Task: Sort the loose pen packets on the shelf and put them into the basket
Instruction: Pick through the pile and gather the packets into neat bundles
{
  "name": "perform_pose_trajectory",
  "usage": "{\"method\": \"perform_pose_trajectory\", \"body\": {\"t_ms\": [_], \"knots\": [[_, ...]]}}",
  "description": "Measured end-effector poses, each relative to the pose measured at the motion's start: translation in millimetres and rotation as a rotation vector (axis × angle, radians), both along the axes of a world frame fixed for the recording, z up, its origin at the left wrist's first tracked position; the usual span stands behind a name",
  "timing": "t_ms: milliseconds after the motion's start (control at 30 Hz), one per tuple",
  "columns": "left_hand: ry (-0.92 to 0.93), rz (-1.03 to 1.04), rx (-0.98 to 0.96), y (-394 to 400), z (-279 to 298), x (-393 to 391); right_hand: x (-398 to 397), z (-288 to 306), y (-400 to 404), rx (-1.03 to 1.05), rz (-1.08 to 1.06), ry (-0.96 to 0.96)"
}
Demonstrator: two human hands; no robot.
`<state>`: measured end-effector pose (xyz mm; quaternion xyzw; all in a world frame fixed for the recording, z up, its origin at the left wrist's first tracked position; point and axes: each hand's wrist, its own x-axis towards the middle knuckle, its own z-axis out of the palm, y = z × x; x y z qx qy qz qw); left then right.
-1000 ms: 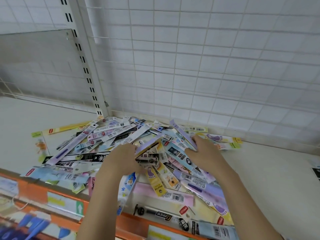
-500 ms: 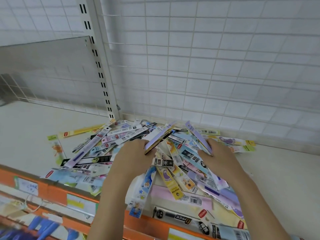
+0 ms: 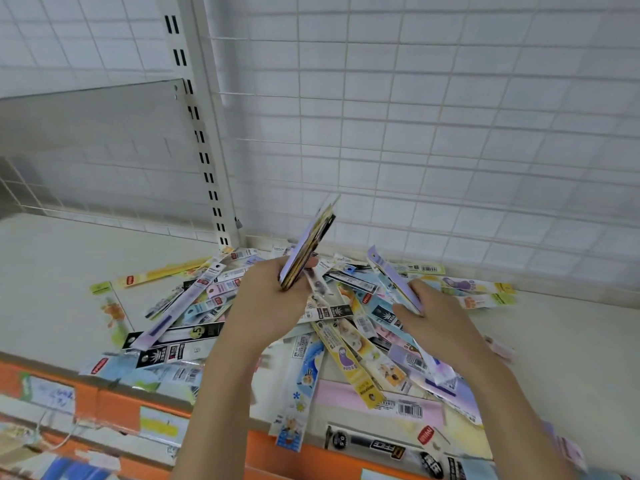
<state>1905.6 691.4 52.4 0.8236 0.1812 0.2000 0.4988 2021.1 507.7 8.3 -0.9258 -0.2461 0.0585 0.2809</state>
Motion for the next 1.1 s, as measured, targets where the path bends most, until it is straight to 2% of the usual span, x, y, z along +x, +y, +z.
{"method": "perform_pose_trajectory", "body": {"t_ms": [133,333,433,733,967,1100], "knots": [[0.012,-0.03,-0.02,4.6,-8.0,0.9,-1.2,-0.5,8.9,-0.007,0.029,0.004],[-0.053,0.076,0.019,17.4,-18.5,-2.6,-2.7,-3.3,32.9,-0.035,0.088,0.04],[-0.079,0.162,0.026,26.0,-22.4,-7.2,-9.9,-4.1,51.0,-0.108,0.108,-0.015],[0.092,0.246,0.092,42.8,-33.3,-14.4,-26.0,-18.6,101.9,-0.191,0.275,-0.001],[0.122,0.271,0.006,46.4,-35.1,-14.4,-14.5,-14.2,83.6,-0.131,0.126,0.008],[0.102,0.243,-0.012,42.0,-37.4,-9.2,-5.6,-7.1,61.6,0.034,-0.016,-0.007]]}}
